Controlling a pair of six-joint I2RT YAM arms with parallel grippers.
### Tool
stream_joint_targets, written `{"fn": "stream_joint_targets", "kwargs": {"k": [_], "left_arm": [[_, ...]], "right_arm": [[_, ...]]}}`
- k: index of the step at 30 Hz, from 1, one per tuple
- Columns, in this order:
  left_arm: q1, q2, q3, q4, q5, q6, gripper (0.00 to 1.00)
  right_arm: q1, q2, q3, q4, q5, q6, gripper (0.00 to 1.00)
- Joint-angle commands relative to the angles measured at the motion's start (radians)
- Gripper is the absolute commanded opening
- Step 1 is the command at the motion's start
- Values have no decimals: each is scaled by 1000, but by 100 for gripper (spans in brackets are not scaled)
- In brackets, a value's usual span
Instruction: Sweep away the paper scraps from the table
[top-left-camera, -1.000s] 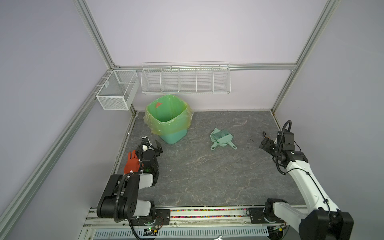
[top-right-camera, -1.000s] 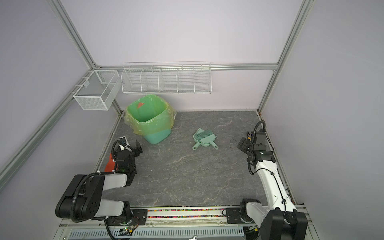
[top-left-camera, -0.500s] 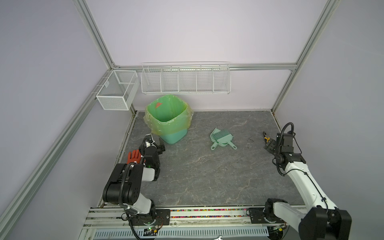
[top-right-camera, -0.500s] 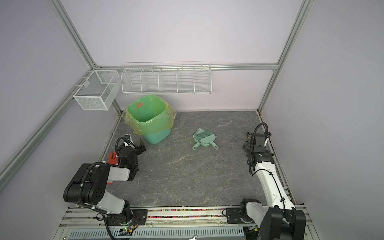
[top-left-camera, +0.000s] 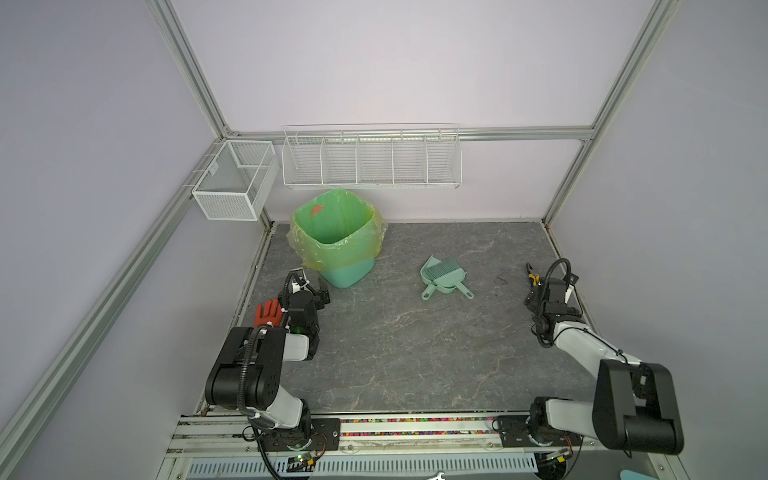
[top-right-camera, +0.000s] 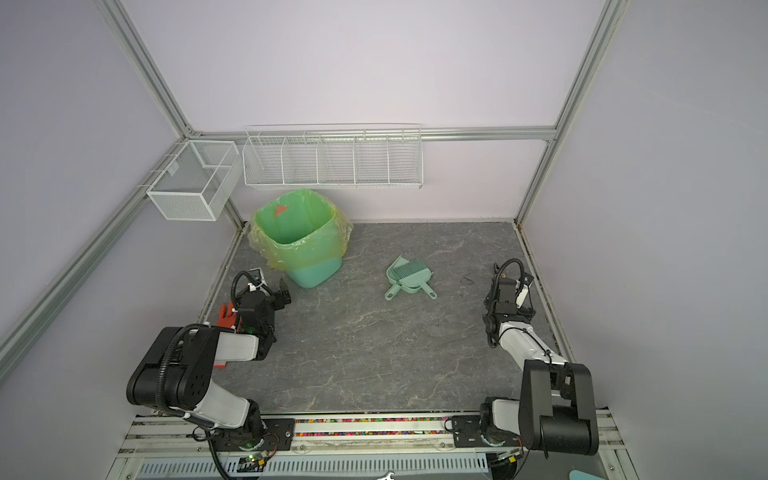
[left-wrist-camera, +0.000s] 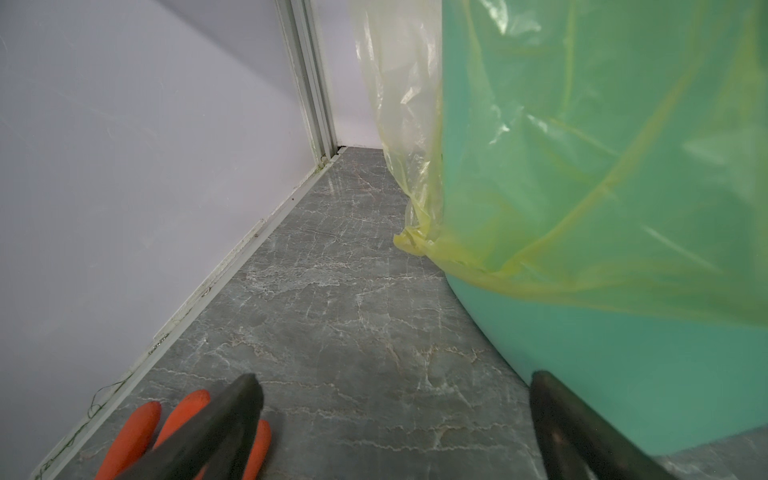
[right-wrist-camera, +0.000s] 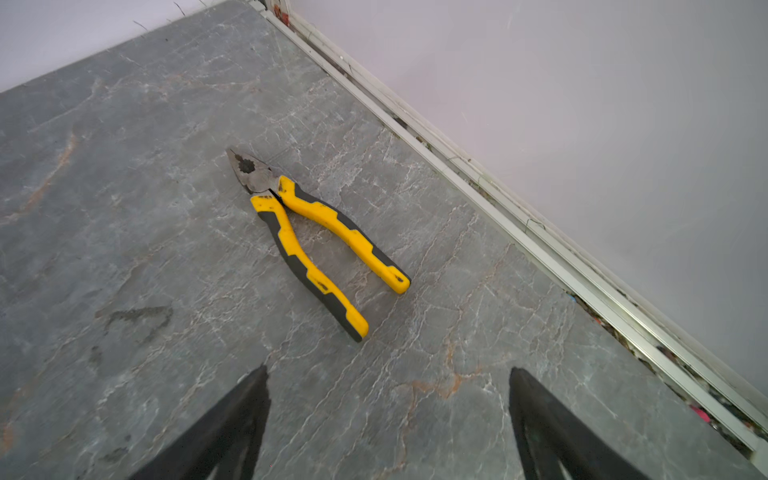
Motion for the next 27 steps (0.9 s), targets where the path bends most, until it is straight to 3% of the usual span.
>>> {"fn": "stream_joint_targets", "kwargs": {"k": [1, 7, 11, 21, 25, 27], "left_arm": [[6, 0, 19, -2, 9, -3, 99], [6, 0, 19, -2, 9, -3, 99], [6, -1, 19, -2, 9, -3, 99], [6, 0, 18, -2, 10, -4, 99], [6, 0, 19, -2, 11, -2, 99], [6, 0, 20, -2, 10, -4, 99]], "right_arm": [[-10, -29, -52, 267, 20, -75, 90], [-3, -38, -105, 387, -94, -167, 89], [25, 31, -157, 524, -107, -217, 89], [58, 38, -169, 580, -278, -325, 88], [56, 144, -203, 761, -319, -357, 89], [59, 200, -195, 799, -422, -401, 88]]}}
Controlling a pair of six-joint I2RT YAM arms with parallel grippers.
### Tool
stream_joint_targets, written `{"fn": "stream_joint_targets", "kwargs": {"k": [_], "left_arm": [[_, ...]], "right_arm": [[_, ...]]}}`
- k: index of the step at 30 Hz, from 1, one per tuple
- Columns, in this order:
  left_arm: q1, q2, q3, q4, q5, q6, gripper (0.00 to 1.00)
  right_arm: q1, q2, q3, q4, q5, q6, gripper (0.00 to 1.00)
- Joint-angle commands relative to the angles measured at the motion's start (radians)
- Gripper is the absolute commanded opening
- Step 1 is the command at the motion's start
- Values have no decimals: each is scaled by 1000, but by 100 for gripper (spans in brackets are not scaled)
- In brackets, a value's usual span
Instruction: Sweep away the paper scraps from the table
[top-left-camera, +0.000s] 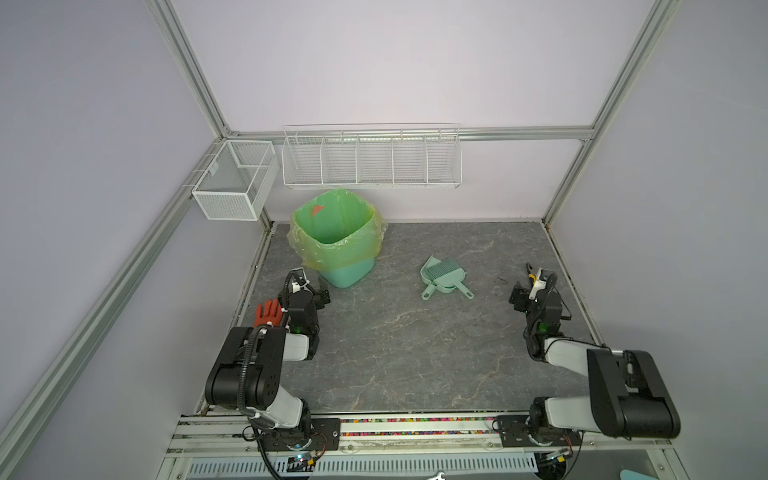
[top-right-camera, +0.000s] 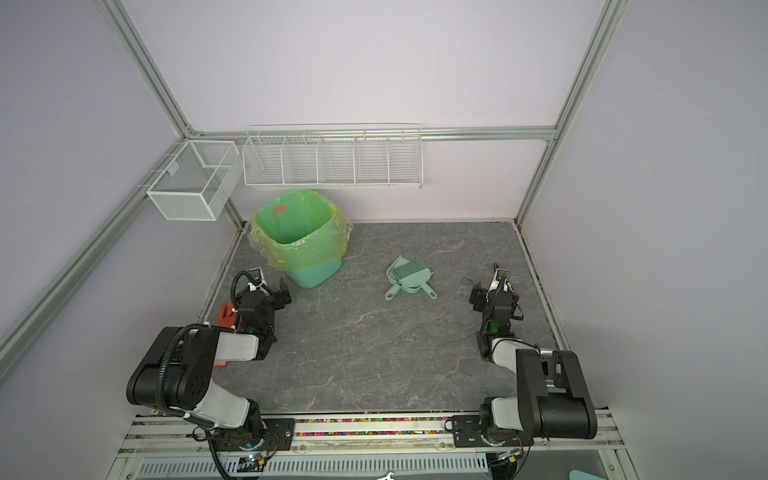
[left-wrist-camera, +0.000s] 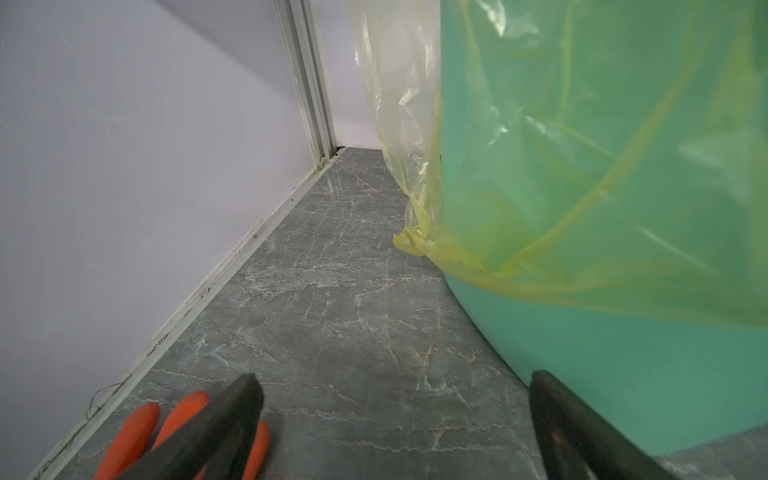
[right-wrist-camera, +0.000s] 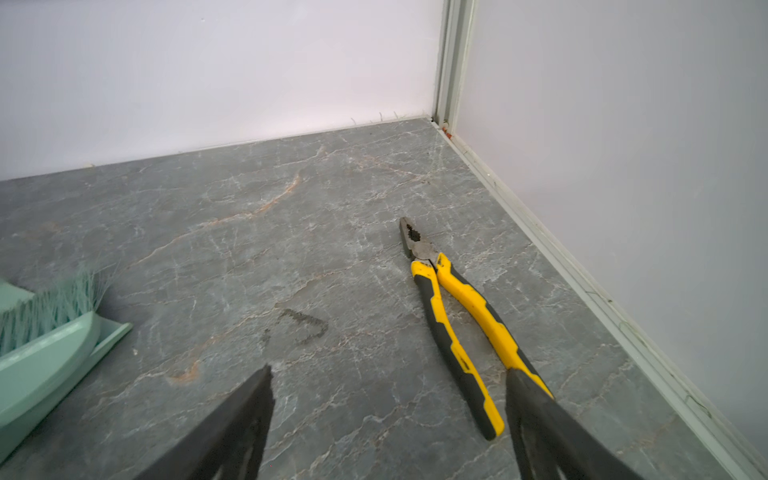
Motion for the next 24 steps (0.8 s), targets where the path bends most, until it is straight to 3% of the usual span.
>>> {"fn": "stream_joint_targets", "kwargs": {"k": [1, 4, 9, 12, 24], "left_arm": [[6, 0, 19, -2, 7, -4, 99], [6, 0, 19, -2, 8, -4, 99], [6, 0, 19, -2, 8, -4, 99], [6, 0, 19, -2, 9, -3, 99], [6, 0, 19, -2, 8, -2, 99]], "right_arm": [[11, 86, -4, 135, -173, -108, 88], [17, 96, 52, 34, -227, -137, 88], [15, 101, 52, 37, -232, -136, 88], [15, 101, 58, 28, -177, -117, 88], [19, 102, 52, 38, -169, -117, 88]]}}
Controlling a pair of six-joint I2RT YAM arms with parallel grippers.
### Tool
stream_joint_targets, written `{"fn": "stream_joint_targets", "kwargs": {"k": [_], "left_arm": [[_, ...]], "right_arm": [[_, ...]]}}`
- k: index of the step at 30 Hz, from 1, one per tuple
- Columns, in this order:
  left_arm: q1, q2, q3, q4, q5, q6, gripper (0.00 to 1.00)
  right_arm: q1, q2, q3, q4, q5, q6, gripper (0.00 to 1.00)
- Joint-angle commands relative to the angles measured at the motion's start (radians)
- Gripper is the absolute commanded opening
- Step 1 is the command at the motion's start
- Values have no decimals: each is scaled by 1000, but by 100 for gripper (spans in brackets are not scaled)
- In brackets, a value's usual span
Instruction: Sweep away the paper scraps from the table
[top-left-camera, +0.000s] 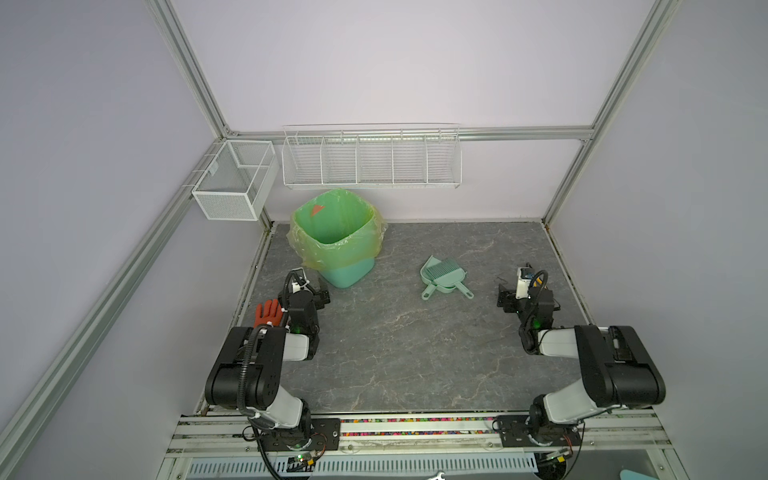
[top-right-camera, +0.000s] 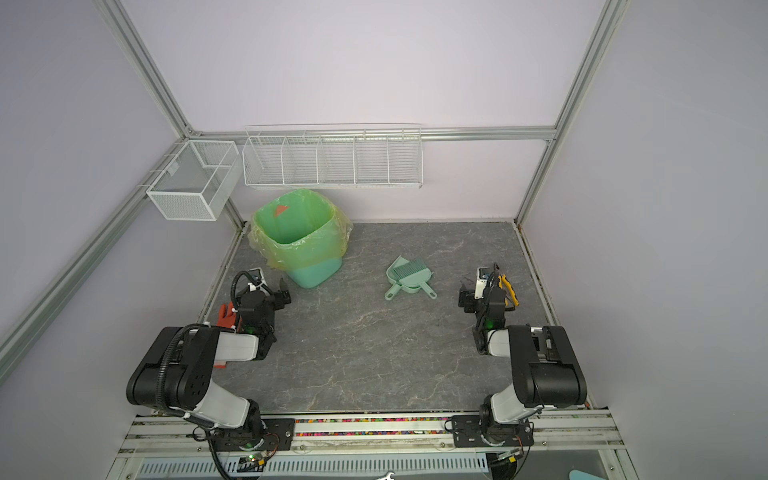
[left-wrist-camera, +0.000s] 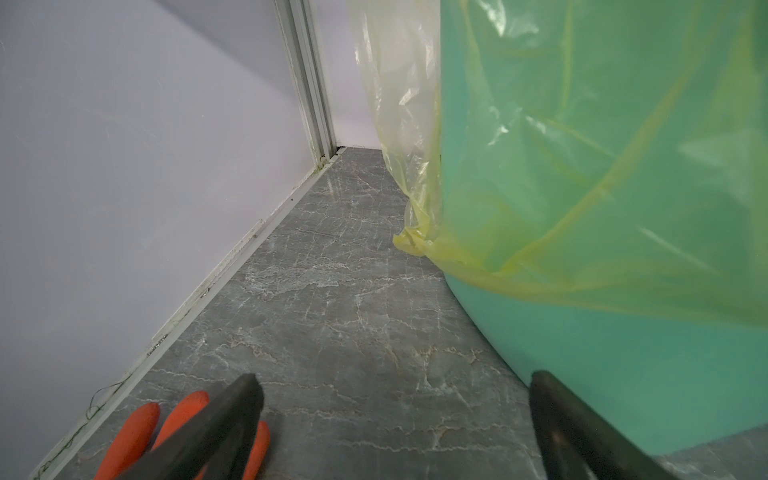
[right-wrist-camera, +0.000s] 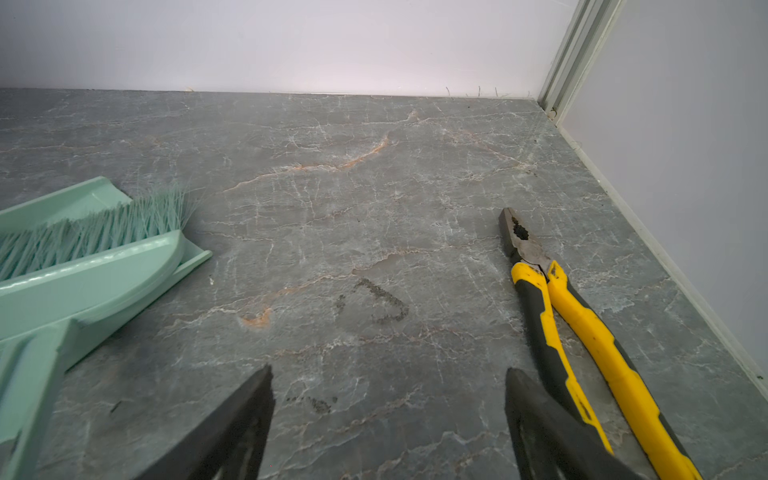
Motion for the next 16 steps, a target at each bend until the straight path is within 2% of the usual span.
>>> {"fn": "stream_joint_targets", "kwargs": {"k": [1, 16], "left_arm": [[6, -1, 19, -2, 8, -3, 99], [6, 0, 20, -2, 8, -3, 99]], "right_arm": [[5, -6, 8, 17, 13, -21, 88], [5, -6, 10, 14, 13, -21, 88]]}}
